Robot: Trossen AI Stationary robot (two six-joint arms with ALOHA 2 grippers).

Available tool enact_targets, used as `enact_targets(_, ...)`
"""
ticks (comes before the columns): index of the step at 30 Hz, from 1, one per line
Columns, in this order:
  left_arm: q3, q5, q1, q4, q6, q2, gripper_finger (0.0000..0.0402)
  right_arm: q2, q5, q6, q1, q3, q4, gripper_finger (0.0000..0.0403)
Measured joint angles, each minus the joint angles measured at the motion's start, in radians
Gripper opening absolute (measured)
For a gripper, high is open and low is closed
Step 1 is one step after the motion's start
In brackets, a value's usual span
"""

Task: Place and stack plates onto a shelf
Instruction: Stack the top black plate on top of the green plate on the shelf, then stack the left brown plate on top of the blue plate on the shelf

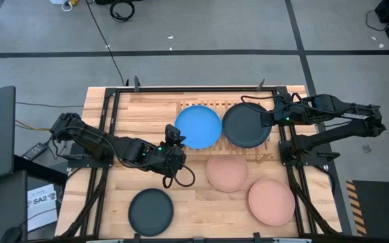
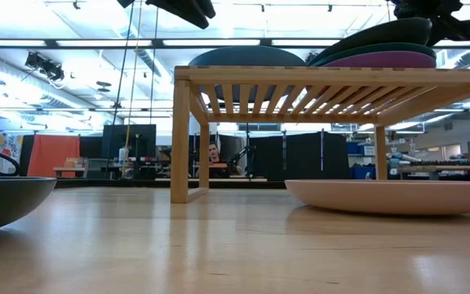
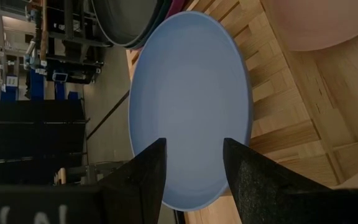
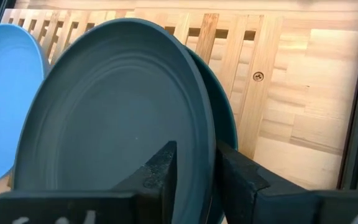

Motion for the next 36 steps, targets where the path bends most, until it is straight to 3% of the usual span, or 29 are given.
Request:
enact_targets(16, 0.0, 0.0, 0.0, 0.0, 0.0, 0.0, 0.0165, 0.0, 0.047, -0.069, 0.0, 0.0, 0.0, 0.0149)
enact_targets(29, 0.0, 0.0, 0.0, 0.0, 0.0, 0.0, 0.0165, 0.0, 0.061, -0.23, 0.0, 0.0, -0.013, 0.0149)
enact_targets(36, 0.0, 0.0, 0.0, 0.0, -0.001, 0.0, 0.0165, 0.0, 0.195, -0.251, 0.0, 0.0, -0.012, 0.015)
